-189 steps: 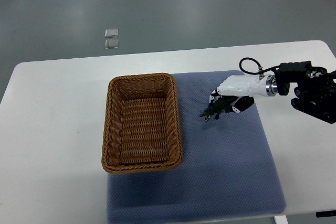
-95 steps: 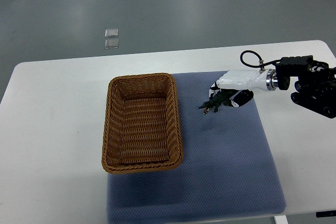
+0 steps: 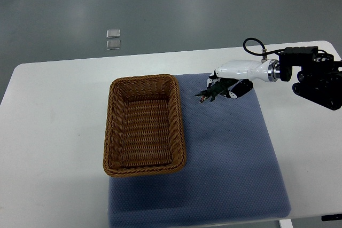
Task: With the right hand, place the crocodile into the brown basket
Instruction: 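Carry the crocodile over the wicker basket with the right hand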
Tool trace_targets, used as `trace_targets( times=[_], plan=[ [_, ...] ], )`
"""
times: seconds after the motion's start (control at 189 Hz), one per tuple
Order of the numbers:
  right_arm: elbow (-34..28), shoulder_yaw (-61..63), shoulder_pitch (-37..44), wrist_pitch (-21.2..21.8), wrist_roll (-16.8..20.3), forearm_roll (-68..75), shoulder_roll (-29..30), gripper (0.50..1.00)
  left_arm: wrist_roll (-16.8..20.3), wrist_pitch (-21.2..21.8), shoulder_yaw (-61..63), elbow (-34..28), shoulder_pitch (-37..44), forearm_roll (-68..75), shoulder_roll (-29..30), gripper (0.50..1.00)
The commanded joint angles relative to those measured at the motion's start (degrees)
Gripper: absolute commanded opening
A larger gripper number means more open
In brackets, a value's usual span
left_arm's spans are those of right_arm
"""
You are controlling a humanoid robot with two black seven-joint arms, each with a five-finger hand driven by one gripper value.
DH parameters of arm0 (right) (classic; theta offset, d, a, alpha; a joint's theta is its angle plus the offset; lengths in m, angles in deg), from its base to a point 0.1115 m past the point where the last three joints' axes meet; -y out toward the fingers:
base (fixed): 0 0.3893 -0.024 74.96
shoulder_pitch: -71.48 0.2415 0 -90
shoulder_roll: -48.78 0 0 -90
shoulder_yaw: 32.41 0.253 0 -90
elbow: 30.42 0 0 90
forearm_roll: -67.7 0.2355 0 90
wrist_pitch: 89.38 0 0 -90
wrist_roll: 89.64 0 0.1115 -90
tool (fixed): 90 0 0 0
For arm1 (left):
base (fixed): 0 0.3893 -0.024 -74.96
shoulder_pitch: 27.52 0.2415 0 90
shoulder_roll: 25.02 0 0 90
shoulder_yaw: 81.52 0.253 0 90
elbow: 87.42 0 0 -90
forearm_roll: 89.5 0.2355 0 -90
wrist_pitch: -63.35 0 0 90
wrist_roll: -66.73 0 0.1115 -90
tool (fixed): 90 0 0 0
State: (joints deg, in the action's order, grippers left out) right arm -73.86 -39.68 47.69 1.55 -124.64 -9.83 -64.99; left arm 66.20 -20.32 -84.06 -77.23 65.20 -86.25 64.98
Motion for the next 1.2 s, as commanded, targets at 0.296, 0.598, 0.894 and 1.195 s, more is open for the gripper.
trace_targets(
  times=[0.296,0.598,0.894,1.195],
  plan=[
    [-0.24,3.84,5.68,0.74,0.0,0.0,9.97,0.5,0.0,0.0,0.0,0.01,0.0,0.0,0.0,1.0],
    [-0.24,3.76,8.14,0.57,0.0,-0.08,19.2,0.5,0.0,0.0,0.0,0.01,0.0,0.0,0.0,1.0],
    [-0.15,3.23,7.09,0.39,0.0,-0.79,23.68,0.543,0.0,0.0,0.0,0.01,0.0,0.0,0.0,1.0],
    [-0.07,2.88,3.75,0.39,0.0,-0.96,22.89,0.735,0.0,0.0,0.0,0.01,0.0,0.0,0.0,1.0]
  ],
)
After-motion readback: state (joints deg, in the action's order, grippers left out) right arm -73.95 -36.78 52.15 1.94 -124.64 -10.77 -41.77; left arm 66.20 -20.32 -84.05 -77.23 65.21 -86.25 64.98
